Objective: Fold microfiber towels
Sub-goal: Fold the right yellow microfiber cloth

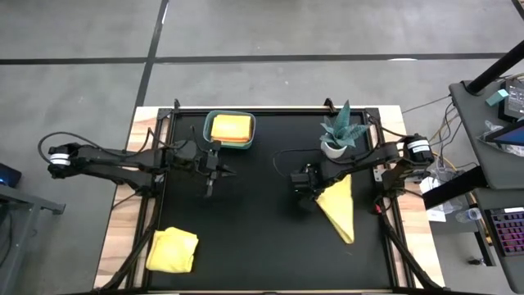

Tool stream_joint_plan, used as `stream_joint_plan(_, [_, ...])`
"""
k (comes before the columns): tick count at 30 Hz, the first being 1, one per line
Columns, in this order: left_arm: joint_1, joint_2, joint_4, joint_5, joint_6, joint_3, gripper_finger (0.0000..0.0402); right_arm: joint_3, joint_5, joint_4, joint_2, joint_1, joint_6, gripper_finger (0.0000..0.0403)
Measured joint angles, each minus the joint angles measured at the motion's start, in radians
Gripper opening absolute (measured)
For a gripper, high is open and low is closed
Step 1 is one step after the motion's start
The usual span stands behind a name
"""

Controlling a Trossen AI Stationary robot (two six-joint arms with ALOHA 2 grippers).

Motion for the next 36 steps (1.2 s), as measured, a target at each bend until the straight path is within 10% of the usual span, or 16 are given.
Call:
stream_joint_plan(11, [-0.003, 0.000, 0.112, 0.000, -0.004, -0.002, 0.0004, 0.200, 0.122, 0.253, -0.002, 0.069, -0.421, 0.0009])
stream_joint_plan(18, [-0.011, 0.016, 0.118, 0.007, -0.003, -0.002, 0.0079, 0.202, 0.121, 0.470, -0.002, 0.067, -0.659, 0.0009])
stream_joint_plan(27, [-0.024, 0.162, 0.135, 0.046, 0.001, -0.002, 0.0187, 0.201, 0.122, 0.585, -0.002, 0.047, -0.711, 0.0008])
stream_joint_plan(36, [-0.024, 0.251, 0.133, 0.082, 0.078, -0.002, 0.0169, 0.201, 0.122, 0.592, -0.002, 0.043, -0.700, 0.0008])
